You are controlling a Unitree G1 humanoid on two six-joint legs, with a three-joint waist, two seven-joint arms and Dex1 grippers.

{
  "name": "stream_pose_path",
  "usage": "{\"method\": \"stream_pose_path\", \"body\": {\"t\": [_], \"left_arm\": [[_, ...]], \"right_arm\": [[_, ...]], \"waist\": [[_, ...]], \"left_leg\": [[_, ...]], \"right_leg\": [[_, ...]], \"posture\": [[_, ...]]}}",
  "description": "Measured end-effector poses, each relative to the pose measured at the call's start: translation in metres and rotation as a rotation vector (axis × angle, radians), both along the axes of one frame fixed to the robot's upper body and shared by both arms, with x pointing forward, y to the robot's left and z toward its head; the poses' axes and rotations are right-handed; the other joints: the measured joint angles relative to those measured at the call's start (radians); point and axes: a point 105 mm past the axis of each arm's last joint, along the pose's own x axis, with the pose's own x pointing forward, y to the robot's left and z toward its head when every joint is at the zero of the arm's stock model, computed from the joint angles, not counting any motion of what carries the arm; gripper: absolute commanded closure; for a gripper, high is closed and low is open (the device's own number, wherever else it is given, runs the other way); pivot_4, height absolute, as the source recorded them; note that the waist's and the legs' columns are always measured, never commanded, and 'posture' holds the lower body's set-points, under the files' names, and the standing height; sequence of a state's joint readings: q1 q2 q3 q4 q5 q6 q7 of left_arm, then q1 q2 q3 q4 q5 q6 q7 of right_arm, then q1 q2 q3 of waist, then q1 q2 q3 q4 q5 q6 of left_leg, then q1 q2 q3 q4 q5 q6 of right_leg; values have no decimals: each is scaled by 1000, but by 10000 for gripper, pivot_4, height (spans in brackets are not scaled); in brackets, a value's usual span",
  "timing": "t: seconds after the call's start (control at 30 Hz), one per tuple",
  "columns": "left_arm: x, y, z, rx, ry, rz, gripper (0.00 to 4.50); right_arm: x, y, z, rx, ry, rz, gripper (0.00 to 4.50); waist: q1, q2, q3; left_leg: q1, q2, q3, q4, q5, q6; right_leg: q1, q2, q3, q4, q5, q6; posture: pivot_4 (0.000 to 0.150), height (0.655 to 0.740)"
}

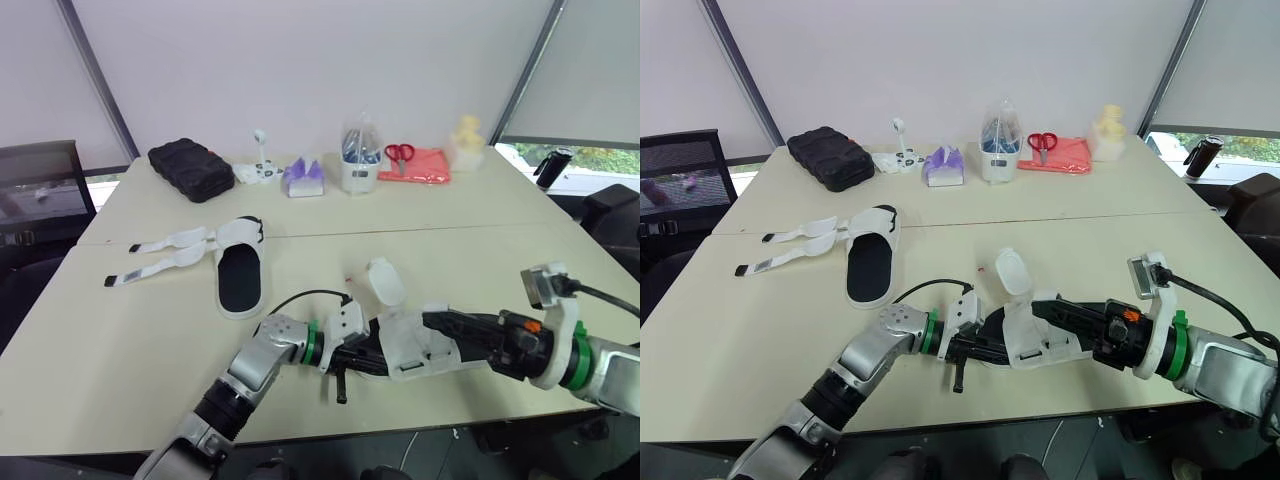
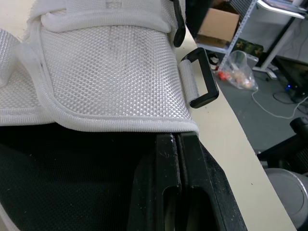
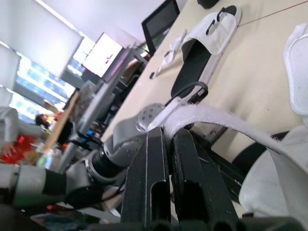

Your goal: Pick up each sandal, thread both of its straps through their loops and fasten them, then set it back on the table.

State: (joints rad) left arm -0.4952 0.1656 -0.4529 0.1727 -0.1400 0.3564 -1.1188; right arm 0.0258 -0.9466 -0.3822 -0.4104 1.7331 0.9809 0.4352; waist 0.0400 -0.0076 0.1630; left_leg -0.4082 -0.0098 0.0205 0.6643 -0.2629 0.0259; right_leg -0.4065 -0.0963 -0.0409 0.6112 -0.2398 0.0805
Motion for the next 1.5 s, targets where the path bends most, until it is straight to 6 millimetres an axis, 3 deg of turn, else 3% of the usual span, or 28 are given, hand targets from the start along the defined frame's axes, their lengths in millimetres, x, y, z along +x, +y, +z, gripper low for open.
{"method": "stream_pose_path", "body": {"t": [0.47, 0.6, 0.73, 0.83, 1.0, 1.13, 1.23, 1.33, 1.5], "left_arm": [[-2, 0, 0, -12, -8, 37, 45000], [-3, 0, 0, -14, -10, 45, 45000], [-3, 1, 0, -13, -14, 50, 45000], [-2, 1, 0, -12, -15, 50, 45000], [-2, 2, 0, -11, -18, 51, 45000], [-1, 3, 0, -10, -17, 53, 45000], [-1, 4, 0, -11, -15, 53, 45000], [-1, 4, 0, -12, -13, 52, 45000], [-2, 2, 1, -15, -13, 52, 45000]], "right_arm": [[47, -3, -17, 117, 135, -54, 44862], [53, -2, -21, 112, 153, -63, 44862], [60, -2, -24, 98, 149, -91, 31403], [66, -9, -16, 79, 106, -132, 15931], [65, -17, 10, 16, -14, -130, 15931], [63, -26, 22, -233, -179, -119, 15931], [62, -28, 13, -441, -268, -41, 15931], [55, -16, 2, -581, -319, 137, 15931], [54, 10, -12, -646, -369, 323, 15931]], "waist": [[-1, 1, -1], [-1, 1, -1], [-3, 1, -1], [-1, 1, -1], [-1, 2, -1], [-2, 2, -1], [-3, 2, -1], [-4, 2, 0], [0, 1, 0]], "left_leg": [[0, 0, 0, 0, 0, 0], [0, 0, 0, -1, 0, 0], [0, 0, 0, -1, 0, 0], [0, 0, 0, -1, 0, 0], [0, 0, 0, -1, 0, 0], [0, 1, 0, -1, 0, 0], [0, 1, 0, -2, 0, 0], [0, 1, 0, -2, 0, 0], [0, 1, 0, -1, 0, 0]], "right_leg": [[-1, -1, 1, 0, 0, 0], [-1, -1, 0, 1, 0, 0], [-1, -1, 1, 1, 0, 0], [-1, -1, 0, 1, 0, 0], [-2, -1, 0, 1, 0, 0], [-2, 0, 0, 0, 0, 0], [-3, 0, 0, 0, 0, 0], [-3, 0, 0, 0, 0, 0], [-3, 0, 0, 0, 0, 0]], "posture": [[1500, 7400], [1500, 7400], [1500, 7400], [1500, 7400], [1500, 7400], [1500, 7400], [1500, 7400], [1500, 7400], [1500, 7400]]}}
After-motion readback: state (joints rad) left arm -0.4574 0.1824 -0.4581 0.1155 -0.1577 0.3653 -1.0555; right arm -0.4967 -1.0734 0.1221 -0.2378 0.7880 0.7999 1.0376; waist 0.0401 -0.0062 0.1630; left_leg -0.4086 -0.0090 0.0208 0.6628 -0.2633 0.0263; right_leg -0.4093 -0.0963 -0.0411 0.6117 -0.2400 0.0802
